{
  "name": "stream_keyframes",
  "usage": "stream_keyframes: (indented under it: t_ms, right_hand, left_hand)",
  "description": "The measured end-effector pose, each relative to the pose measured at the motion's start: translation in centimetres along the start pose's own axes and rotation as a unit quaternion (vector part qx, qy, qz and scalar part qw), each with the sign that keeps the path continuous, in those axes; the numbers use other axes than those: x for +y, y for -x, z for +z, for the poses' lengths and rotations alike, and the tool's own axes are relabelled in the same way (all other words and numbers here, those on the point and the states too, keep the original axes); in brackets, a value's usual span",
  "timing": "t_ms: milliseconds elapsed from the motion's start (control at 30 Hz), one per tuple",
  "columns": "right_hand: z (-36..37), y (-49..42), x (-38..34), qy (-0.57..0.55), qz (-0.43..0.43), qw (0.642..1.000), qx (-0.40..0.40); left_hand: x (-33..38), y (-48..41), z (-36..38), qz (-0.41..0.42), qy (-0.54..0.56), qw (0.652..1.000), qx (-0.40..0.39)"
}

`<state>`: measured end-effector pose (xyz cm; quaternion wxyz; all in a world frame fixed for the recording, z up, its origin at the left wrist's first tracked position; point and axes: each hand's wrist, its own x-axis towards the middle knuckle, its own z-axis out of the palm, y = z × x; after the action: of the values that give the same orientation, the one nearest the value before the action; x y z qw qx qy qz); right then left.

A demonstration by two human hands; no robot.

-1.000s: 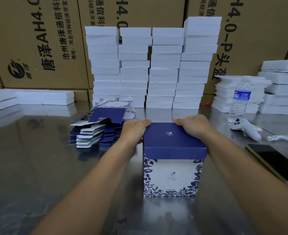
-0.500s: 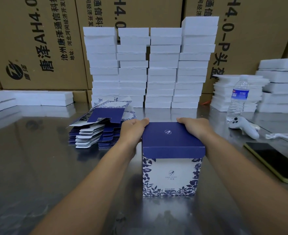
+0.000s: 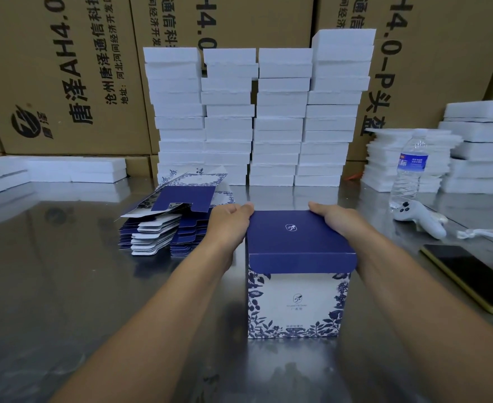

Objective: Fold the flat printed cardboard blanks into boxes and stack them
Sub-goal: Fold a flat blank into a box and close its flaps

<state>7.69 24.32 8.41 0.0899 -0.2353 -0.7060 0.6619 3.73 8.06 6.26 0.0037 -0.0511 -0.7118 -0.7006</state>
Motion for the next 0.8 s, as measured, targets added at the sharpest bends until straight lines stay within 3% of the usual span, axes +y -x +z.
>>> stream_keyframes:
  t_ms: [200,333,433,633,733,800]
  right_hand:
    - [-0.2,0.9,0.1,-0.042,-0.013,0.999,-0.010]
    - [-0.4,0.8,0.2,0.002,-0.143,0.990,0.019]
    - [-1.4,2.3,0.4,0.130,-0.305,0.942,0.045]
    - [-3.6,6.7,3.5,0.193,-0.452,0.866,-0.098]
    - [-3.5,6.7,4.9,0.248,-0.519,0.817,-0.045]
    - [-3.0,6.1,5.5,0.290,-0.579,0.762,0.021]
  left_hand:
    - [0.3,0.3,0.0,-0.015,-0.003,1.000,-0.008]
    - [0.5,0.4,-0.1,-0.017,-0.009,1.000,-0.009]
    - [0.3,0.5,-0.1,-0.024,0.008,1.000,0.001]
    - [-0.5,0.8,0.4,-0.040,0.098,0.994,0.022]
    - [-0.4,1.3,0.6,-0.003,0.111,0.992,0.057]
    - [-0.5,2.2,0.7,0.033,0.094,0.993,0.060]
